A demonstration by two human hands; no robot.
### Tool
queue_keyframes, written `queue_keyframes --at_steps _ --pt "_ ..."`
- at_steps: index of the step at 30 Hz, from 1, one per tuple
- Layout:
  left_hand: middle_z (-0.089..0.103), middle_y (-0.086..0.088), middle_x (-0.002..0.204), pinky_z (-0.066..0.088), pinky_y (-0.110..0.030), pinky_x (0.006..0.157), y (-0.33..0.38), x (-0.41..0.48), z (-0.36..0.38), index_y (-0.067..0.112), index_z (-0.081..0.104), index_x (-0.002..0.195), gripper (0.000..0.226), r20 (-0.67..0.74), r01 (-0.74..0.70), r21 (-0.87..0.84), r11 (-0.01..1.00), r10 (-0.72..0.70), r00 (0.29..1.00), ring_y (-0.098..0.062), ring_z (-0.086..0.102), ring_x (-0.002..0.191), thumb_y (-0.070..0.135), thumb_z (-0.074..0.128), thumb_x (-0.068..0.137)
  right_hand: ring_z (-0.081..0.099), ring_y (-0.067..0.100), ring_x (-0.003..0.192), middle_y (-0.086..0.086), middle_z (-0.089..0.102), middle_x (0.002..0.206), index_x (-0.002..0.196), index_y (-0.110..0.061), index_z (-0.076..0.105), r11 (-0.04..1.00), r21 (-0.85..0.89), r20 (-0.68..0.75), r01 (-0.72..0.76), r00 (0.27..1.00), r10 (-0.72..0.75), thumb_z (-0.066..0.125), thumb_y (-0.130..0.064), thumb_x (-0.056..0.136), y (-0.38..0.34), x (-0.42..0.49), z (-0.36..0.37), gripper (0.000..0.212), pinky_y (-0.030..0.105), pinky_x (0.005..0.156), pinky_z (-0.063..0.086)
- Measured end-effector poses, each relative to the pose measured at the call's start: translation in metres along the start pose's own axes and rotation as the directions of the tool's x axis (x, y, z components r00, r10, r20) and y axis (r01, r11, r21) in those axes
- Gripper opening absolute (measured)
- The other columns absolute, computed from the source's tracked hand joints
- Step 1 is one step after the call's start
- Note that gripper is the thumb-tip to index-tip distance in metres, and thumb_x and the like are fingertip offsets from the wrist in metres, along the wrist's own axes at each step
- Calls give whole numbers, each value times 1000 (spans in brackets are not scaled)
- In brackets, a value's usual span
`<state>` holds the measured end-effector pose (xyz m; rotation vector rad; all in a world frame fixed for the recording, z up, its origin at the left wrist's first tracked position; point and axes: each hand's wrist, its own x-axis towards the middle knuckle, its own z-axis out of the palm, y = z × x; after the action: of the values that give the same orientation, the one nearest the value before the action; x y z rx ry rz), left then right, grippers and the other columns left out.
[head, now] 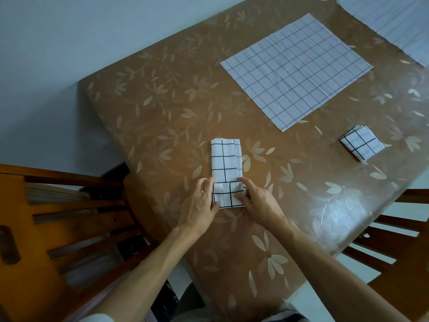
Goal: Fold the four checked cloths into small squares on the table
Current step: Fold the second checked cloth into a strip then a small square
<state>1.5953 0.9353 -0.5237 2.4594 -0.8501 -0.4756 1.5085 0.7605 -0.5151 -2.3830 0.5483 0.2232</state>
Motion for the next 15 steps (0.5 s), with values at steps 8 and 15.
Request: queue_keyframes --at_steps 8,15 --pt "53 -10 144 47 -44 103 -15 -10 10 9 54 138 49 -30 -263 433 862 305 952 -27 48 134 27 63 93 56 26 99 8 56 114 133 -14 49 971 -233 -223 47 970 -101 69 -28 88 0 -3 7 50 42 76 56" --pt "18 -11 164 25 -51 118 -20 -20 20 11 20 157 65 93 -208 492 845 186 978 -29 17 151 48 23 103 7 18 151 4 14 163 155 -15 21 807 -481 66 342 932 -355 34 -44 103 20 -17 31 61 40 122 17"
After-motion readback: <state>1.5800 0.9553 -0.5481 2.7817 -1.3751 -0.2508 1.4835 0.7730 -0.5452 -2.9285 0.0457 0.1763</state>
